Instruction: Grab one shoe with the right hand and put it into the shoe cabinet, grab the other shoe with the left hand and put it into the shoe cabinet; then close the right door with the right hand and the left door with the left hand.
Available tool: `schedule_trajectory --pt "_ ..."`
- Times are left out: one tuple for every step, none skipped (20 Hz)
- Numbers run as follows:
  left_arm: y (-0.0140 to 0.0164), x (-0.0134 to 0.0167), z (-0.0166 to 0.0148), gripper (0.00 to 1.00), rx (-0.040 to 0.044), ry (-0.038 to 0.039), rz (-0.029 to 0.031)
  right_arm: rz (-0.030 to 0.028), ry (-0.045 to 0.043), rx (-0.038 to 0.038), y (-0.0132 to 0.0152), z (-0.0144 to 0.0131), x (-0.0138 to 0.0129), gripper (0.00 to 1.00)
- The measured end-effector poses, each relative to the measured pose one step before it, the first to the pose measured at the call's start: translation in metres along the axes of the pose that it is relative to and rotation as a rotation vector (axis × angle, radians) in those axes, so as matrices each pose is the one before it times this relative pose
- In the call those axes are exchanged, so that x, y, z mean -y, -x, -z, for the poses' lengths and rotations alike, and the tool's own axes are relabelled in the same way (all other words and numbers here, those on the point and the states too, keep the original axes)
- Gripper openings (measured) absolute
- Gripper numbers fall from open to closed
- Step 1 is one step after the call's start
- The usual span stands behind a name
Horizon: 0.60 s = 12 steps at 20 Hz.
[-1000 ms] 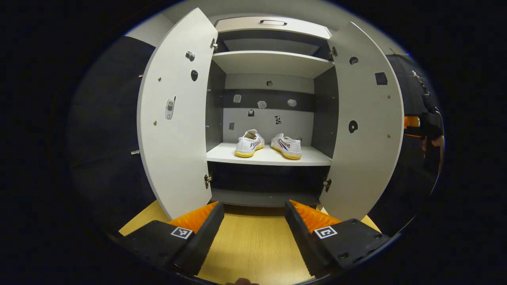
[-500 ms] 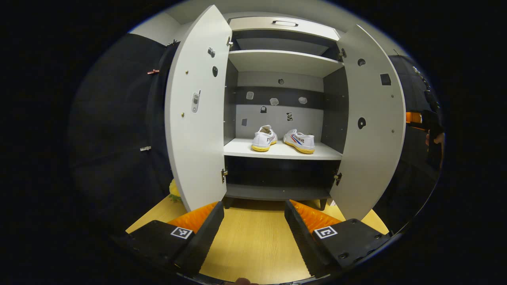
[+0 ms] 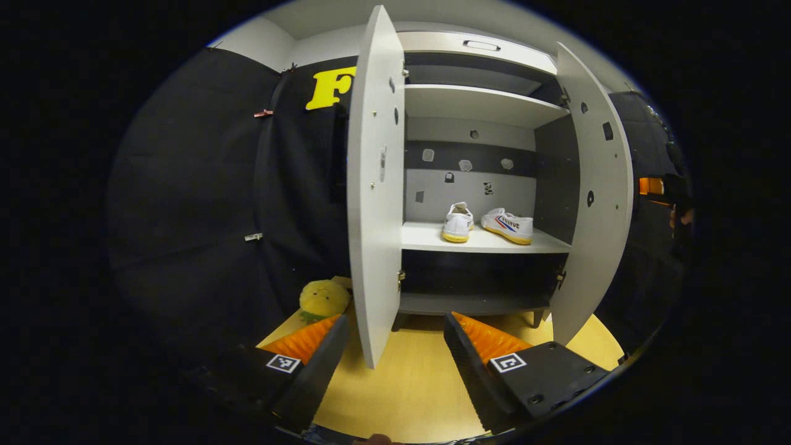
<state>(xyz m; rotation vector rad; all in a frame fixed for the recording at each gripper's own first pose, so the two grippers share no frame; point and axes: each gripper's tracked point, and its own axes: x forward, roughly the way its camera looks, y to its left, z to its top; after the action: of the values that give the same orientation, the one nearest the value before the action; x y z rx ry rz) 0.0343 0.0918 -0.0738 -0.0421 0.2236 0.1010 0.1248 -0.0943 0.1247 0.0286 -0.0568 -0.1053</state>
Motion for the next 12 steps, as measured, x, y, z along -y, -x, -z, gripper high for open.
schedule_trajectory --pt "0.00022 -0.00841 0.00102 0.95 -0.00060 0.00496 -0.00721 -0.00359 -0.00344 0.00506 -0.00235 0.00073 -0.01154 0.98" --pt "0.00015 -0.00807 0.00098 0.95 -0.00222 0.00371 -0.00673 -0.00494 -0.01063 0.00223 -0.00282 0.00235 -0.01151 0.98" --pt "0.00102 -0.00671 0.00005 0.95 0.00020 0.00362 -0.00477 -0.01023 -0.01831 -0.00013 -0.00178 0.00237 -0.01339 0.98" --pt "0.00117 -0.00678 -0.00047 0.96 0.00385 0.00216 -0.00294 -0.02504 -0.01986 0.00124 -0.00233 0.00235 -0.01679 0.98" --pt "0.00209 -0.00714 -0.00053 0.96 0.00704 -0.00009 -0.00302 -0.03444 -0.01567 0.00095 -0.00340 0.00290 -0.01866 0.98" --pt "0.00150 -0.00786 -0.00069 0.95 0.00686 -0.00188 -0.00451 -0.02266 -0.00574 0.00129 -0.00056 0.00437 -0.01555 0.98" --pt "-0.00065 -0.00709 -0.00016 0.95 0.00627 -0.00115 -0.00558 -0.00759 0.00330 -0.00004 0.00071 0.00346 -0.00973 0.98" --pt "-0.00036 -0.00632 0.00024 0.95 0.00363 0.00139 -0.00583 -0.01414 0.00694 -0.00451 0.00180 0.00436 -0.01003 0.98" --pt "-0.00068 -0.00698 0.00025 0.95 0.00485 0.00425 -0.00714 -0.01359 0.00912 -0.00903 0.00299 0.00587 -0.01121 0.98" --pt "-0.00053 -0.00693 -0.00138 0.95 0.00441 0.00677 -0.00661 -0.00719 0.01116 -0.01104 0.00639 0.00626 -0.00723 0.98" --pt "-0.00041 -0.00723 -0.00195 0.95 0.00764 0.00621 -0.00463 0.00014 0.00991 -0.00897 0.00617 0.00662 -0.00347 0.98" --pt "-0.00183 -0.00717 -0.00362 0.95 0.00796 0.00362 -0.00418 0.00840 0.00613 -0.00934 0.00580 0.00699 -0.00042 0.98"
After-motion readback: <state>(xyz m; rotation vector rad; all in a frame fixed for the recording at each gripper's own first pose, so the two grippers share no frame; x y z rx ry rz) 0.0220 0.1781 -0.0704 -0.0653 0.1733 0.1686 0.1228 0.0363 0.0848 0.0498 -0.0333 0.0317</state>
